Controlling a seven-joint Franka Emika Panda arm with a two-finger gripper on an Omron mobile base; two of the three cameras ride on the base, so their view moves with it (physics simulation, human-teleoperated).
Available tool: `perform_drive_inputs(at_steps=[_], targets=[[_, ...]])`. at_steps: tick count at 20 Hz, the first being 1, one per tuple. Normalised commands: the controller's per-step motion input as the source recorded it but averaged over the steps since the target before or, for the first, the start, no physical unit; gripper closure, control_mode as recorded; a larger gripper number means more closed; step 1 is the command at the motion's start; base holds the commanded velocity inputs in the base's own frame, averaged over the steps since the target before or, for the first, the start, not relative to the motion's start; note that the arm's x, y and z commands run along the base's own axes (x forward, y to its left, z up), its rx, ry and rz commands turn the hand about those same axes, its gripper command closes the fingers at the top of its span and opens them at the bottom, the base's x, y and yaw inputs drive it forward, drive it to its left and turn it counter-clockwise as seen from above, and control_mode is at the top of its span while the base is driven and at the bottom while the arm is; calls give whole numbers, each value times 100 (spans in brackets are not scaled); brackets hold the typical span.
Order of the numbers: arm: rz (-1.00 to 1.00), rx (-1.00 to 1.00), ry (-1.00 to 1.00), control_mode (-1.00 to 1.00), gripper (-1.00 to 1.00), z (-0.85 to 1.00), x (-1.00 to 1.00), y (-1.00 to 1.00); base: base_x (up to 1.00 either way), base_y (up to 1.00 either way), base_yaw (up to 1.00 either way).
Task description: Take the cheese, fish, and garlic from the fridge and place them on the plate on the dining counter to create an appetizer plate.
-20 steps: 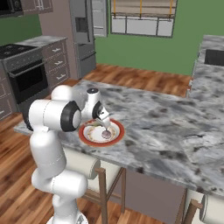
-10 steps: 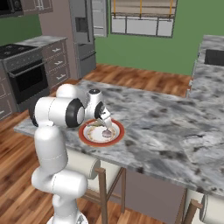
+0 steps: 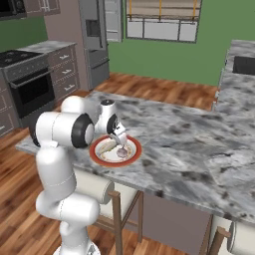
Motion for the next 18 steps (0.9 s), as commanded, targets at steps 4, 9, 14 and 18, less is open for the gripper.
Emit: perform_drive_inputs(at_steps=[4, 9, 14, 18], targets=[[-4, 0, -4, -100, -100, 3, -50, 0, 0, 0, 0], [0, 0, 0, -100, -100, 86, -34, -8, 0, 0, 0], [3, 0, 1, -100, -100, 100, -64, -1, 0, 0, 0], [10, -1, 15, -100, -100, 100, -87, 0, 0, 0, 0]])
